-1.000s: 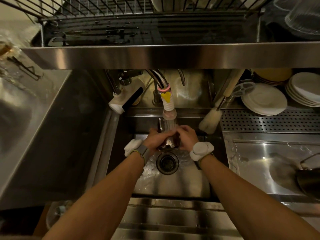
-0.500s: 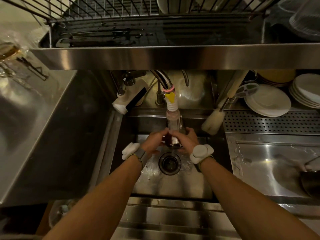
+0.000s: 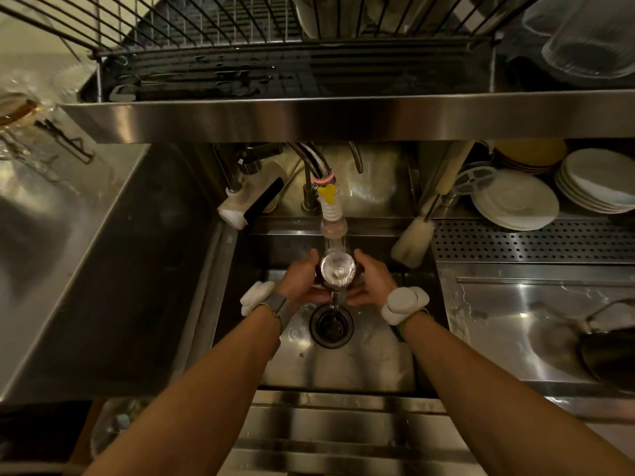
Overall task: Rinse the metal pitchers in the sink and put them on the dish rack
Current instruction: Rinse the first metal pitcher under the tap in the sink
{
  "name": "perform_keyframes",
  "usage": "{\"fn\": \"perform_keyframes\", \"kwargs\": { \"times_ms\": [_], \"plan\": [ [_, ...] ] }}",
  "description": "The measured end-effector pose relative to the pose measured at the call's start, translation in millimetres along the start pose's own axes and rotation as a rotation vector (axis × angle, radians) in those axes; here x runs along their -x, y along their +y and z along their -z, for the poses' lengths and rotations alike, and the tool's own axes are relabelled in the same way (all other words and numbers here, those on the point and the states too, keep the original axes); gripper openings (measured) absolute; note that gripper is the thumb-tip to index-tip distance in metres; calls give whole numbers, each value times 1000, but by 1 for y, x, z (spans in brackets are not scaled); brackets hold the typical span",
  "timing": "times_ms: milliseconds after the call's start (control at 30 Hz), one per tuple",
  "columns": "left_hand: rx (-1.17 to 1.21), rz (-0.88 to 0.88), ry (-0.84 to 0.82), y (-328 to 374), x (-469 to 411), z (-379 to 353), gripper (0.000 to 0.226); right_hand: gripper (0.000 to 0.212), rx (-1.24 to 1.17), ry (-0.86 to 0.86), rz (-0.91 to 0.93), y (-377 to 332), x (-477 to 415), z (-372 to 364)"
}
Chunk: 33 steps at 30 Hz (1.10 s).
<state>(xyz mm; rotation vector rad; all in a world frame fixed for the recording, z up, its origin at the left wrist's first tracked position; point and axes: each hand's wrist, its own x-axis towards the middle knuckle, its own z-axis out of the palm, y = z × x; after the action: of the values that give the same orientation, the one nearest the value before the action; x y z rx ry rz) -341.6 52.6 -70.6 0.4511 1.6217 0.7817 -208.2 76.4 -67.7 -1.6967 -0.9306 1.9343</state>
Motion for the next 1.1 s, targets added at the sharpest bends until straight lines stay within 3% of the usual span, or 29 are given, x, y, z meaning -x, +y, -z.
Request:
{"fn": "perform_keyframes", "kwargs": {
  "times_ms": [467,567,700,767,867,933,1100],
  "plan": [
    [-56,49,-33,18,0,0,59,33,-40,3,28,-5,-2,3],
    [8,73,-49,19,3,-1,47,39,-11,5,43,-4,-2,2],
    [61,113,-139,22,13,-9,37,31,38,36,45,-9,-2,9],
    [7,73,-135,27,10,-10,35,44,105,13,115,-13,-4,13],
    [-27,72,-97,32,8,-3,34,94,283,-63,255,-4,-6,6],
    [-14,69,-85,31,10,2,35,116,323,-52,323,5,-9,-2],
    [-204,56,-47,25,10,22,51,96,472,71,424,1,-9,-6]
  ]
}}
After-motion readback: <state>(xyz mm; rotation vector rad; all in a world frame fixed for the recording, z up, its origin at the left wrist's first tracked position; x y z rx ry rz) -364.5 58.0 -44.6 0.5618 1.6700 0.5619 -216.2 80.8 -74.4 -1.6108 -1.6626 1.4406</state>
